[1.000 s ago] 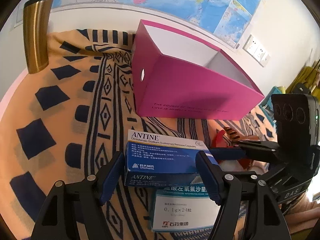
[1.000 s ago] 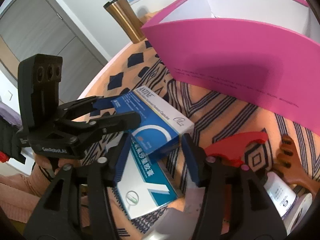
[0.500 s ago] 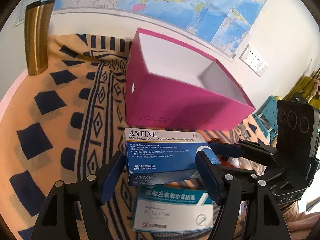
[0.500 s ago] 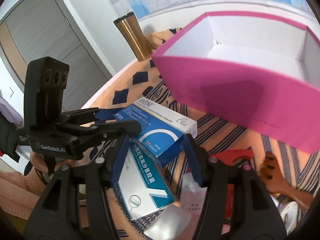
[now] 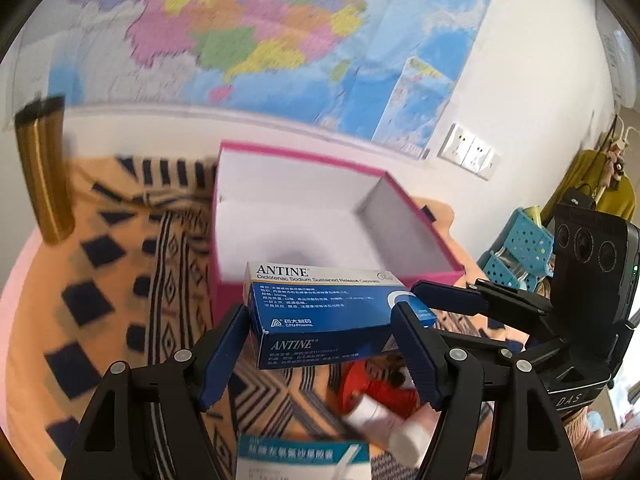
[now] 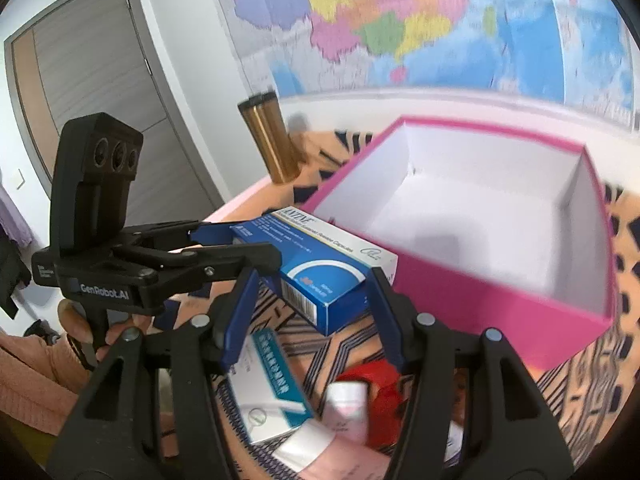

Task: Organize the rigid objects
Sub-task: 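Lower the medicine box into the pink box and open the left gripper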

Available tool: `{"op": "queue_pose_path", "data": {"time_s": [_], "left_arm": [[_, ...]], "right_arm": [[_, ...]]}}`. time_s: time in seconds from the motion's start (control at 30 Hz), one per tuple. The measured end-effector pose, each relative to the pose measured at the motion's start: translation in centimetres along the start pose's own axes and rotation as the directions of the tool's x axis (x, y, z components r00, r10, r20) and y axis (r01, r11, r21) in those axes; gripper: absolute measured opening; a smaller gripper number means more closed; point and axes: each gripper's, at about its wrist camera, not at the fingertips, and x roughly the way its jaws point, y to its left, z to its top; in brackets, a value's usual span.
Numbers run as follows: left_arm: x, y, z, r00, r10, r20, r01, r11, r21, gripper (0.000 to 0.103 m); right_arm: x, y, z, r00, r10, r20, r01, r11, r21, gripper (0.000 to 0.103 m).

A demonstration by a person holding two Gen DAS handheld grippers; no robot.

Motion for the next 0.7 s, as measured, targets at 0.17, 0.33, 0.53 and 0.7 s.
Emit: {"op": "queue_pose_path", "data": {"time_s": [0.17, 0.33, 0.53, 0.7], "left_arm": [[0.9, -0.4, 2.1, 1.0, 0.005, 0.022, -0.006, 1.0, 0.025, 0.074], [2.8, 0.0, 3.9, 1.0, 0.0, 0.015, -0.001, 1.0, 0.017, 0.074], [5.9, 1.3, 4.7, 1.0, -0.014, -0.028, 0.014, 1.0, -0.001, 0.06], [7.6, 2.5, 4.0, 0.998, -0.011, -0.059, 0.009, 0.999, -0.049, 0.06]], "right_arm": [[-1.0, -0.9, 1.8, 0.999, -0.023, 0.042, 0.024, 0.999, -0.022, 0.058], [-0.5, -2.8, 3.5, 0.998, -0.02, 0.055, 0.021, 1.0, -0.004, 0.058], [1.5, -5.3, 4.5, 1.0, -0.003, 0.024, 0.002, 1.0, 0.027, 0.049], [3.8, -7.4, 3.9, 1.0, 0.015, -0.021, -0.014, 0.997, 0.081, 0.049]]}}
